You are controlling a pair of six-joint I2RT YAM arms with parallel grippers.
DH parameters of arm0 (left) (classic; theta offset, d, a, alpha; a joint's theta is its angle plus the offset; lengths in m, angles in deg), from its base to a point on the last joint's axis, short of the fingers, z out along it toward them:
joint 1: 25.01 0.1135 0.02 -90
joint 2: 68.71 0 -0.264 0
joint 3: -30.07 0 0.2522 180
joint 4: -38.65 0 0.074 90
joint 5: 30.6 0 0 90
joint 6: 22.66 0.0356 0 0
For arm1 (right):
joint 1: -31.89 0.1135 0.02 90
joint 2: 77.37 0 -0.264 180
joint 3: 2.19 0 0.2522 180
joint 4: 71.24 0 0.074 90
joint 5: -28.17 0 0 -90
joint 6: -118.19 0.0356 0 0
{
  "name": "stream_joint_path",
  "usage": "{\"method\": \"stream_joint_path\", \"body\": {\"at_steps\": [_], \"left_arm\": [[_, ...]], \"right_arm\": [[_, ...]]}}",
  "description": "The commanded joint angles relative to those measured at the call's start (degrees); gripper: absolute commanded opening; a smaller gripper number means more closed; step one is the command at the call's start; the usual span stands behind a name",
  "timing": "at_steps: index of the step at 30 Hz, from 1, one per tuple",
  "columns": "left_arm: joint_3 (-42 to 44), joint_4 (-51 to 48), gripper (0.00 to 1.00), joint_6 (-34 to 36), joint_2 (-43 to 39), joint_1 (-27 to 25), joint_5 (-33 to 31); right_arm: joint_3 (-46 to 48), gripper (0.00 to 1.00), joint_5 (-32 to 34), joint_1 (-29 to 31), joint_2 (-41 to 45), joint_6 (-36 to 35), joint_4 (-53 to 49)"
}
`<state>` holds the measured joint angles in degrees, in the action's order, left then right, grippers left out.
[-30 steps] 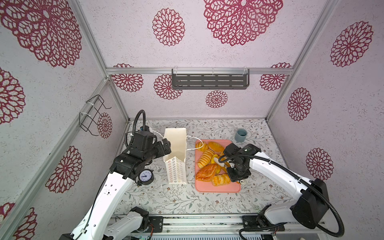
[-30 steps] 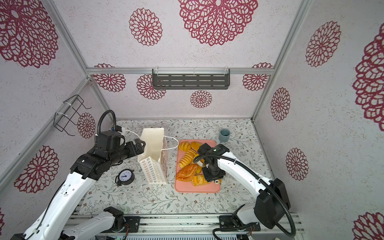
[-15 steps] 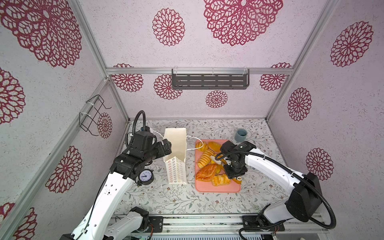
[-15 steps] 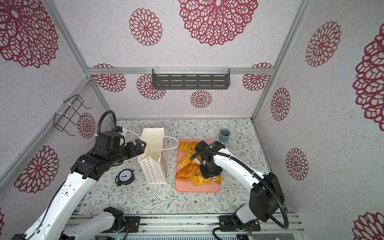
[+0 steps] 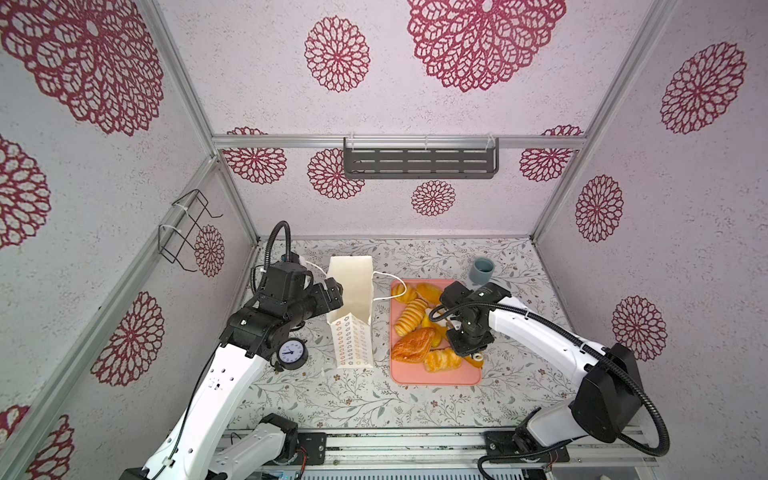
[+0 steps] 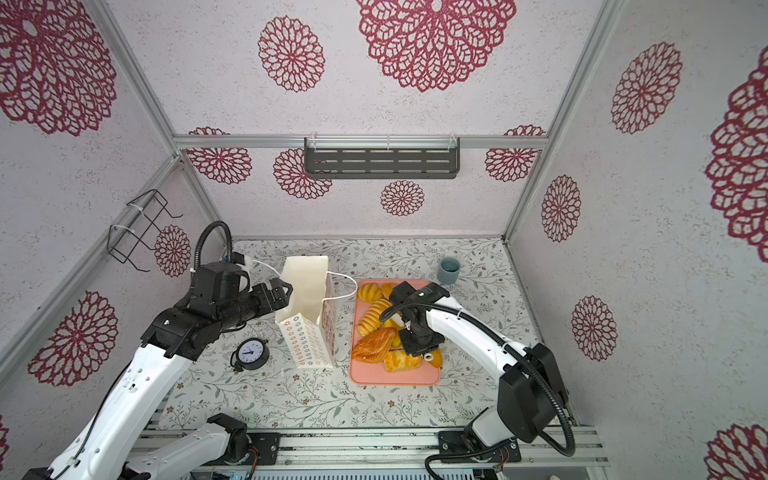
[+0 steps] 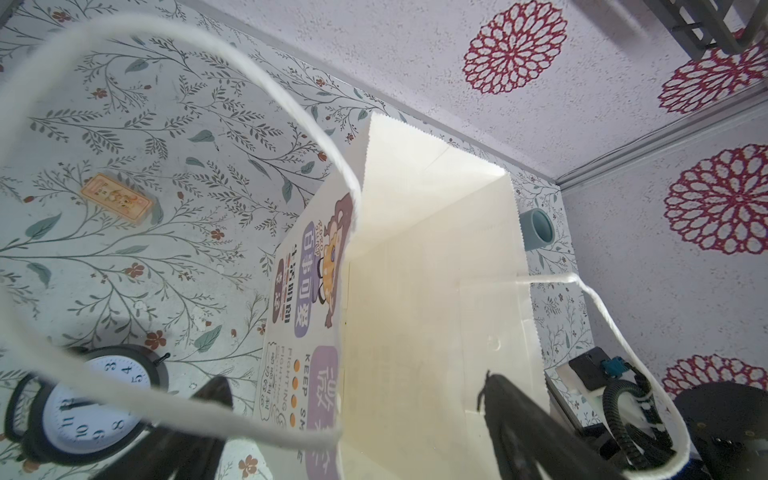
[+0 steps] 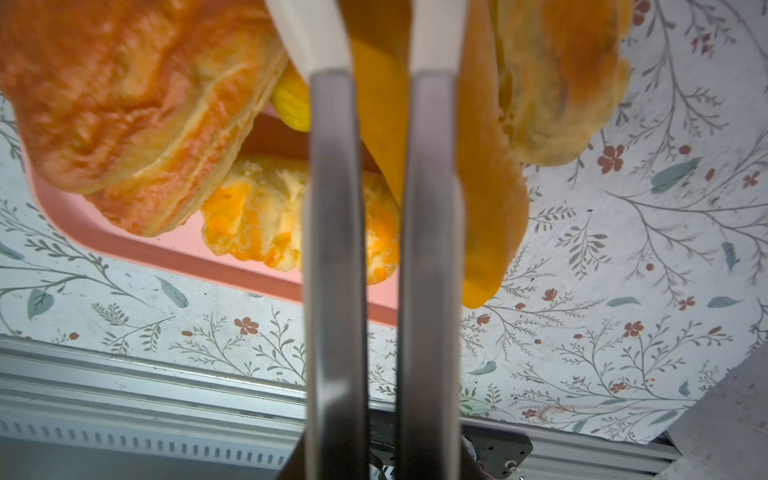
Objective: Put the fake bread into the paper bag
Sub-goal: 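Close the tongs with the right gripper around the long yellow bread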
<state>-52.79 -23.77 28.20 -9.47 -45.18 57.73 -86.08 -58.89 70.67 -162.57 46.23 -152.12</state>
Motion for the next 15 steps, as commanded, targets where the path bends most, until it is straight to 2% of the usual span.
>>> {"method": "stream_joint_path", "body": {"at_steps": [1,11,15], "left_arm": [[-0.7,1.5,0.97,-0.1,0.0,0.6,0.6],[-1.9,0.7,0.97,-0.3,0.3,0.6,0.2],[-3.2,-0.3,0.97,0.1,0.6,0.6,-0.2]], "right_arm": [[-0.9,0.2,1.2,0.0,1.2,0.1,-0.1],[-6.9,0.03,2.1,-0.1,3.2,0.7,0.0],[-8.8,0.0,1.0,-0.1,4.4,1.1,0.3]]}}
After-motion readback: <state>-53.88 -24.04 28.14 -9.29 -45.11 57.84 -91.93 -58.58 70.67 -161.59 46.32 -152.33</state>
